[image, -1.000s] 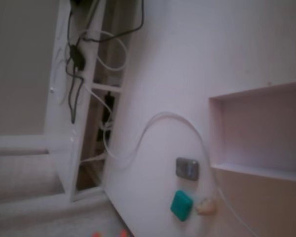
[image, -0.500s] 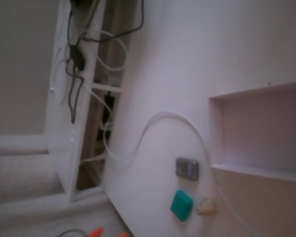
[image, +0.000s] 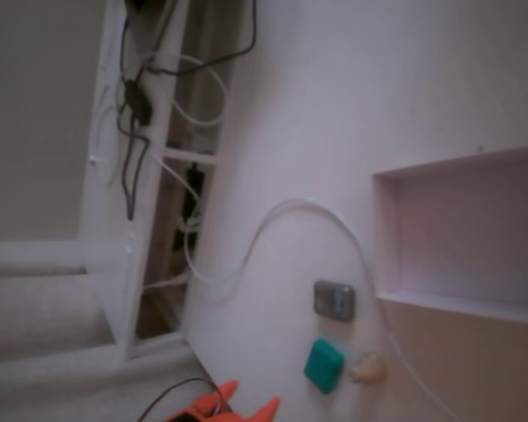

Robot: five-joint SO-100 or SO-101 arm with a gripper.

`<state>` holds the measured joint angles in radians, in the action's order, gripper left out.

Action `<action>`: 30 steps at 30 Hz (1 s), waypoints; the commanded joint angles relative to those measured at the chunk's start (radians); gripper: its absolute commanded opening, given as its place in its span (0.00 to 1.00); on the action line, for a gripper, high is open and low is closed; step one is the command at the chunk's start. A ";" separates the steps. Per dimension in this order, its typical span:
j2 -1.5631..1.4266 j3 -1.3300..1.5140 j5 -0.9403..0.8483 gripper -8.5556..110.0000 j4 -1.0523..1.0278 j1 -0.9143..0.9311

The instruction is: Grasp the green cube and put it in the bin.

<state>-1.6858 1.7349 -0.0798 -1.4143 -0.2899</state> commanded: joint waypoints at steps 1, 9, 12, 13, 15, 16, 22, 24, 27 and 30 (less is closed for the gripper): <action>-0.025 0.067 -0.002 0.31 0.040 0.023; -0.049 0.150 -0.023 0.30 0.000 0.038; -0.049 0.181 -0.017 0.31 -0.029 0.057; -0.049 0.196 -0.017 0.31 -0.028 0.058; -0.049 0.221 -0.025 0.31 -0.017 0.058; -0.048 0.225 -0.025 0.31 -0.014 0.058; -0.008 0.225 -0.038 0.32 0.005 0.097; 0.000 0.219 -0.049 0.32 0.006 0.115; 0.015 0.218 -0.067 0.32 0.005 0.133; 0.038 0.218 -0.072 0.34 0.008 0.156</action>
<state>-1.6506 1.9635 -0.1427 -1.4097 -0.1534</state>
